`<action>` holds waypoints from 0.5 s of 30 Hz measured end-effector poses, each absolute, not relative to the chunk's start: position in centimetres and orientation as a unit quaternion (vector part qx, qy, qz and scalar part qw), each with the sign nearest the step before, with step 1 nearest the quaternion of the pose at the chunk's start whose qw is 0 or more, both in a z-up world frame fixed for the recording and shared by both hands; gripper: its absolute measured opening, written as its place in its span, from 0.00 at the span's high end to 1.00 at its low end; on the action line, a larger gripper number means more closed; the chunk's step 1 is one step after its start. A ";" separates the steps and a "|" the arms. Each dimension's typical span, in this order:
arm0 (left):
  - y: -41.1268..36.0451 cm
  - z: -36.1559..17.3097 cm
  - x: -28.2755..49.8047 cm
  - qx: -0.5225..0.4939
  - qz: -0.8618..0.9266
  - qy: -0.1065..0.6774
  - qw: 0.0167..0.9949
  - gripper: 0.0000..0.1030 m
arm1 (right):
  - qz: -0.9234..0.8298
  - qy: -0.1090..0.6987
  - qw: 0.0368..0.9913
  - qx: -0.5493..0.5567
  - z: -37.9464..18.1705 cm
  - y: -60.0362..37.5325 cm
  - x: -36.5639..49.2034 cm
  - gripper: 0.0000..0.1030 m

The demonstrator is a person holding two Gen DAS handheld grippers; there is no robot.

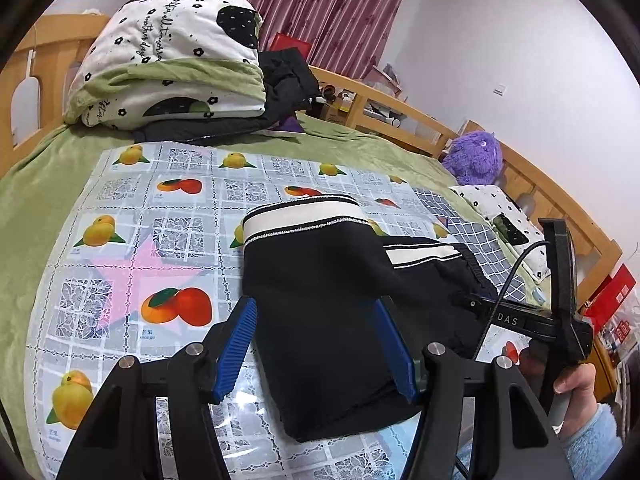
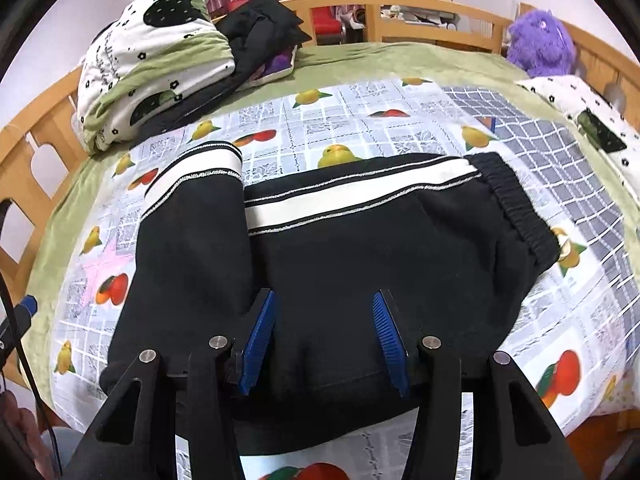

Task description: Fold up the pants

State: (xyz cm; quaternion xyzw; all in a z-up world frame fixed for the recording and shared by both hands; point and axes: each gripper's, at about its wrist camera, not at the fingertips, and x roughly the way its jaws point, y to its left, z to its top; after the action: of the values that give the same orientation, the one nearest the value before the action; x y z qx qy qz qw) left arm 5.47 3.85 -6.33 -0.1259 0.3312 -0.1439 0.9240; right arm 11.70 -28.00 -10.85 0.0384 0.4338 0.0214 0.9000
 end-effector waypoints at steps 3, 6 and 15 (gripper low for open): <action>3.8 -6.4 5.5 -0.127 -0.147 0.333 0.923 0.44 | 0.009 0.416 0.909 0.033 -10.5 -28.6 11.5 0.51; 4.1 -6.4 5.6 -0.132 -0.141 0.333 0.923 0.44 | 0.024 0.416 0.907 0.056 -10.3 -29.4 11.5 0.51; 6.9 -6.9 6.6 -0.191 -0.100 0.340 0.915 0.44 | 0.103 0.437 0.888 0.103 -11.5 -29.4 12.1 0.50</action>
State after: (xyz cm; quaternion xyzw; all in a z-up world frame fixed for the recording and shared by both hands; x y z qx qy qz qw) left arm 6.56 6.87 -6.89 -0.1914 0.3403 -0.1002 0.9152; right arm 12.10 -29.40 -11.51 0.1027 0.4368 0.1026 0.8878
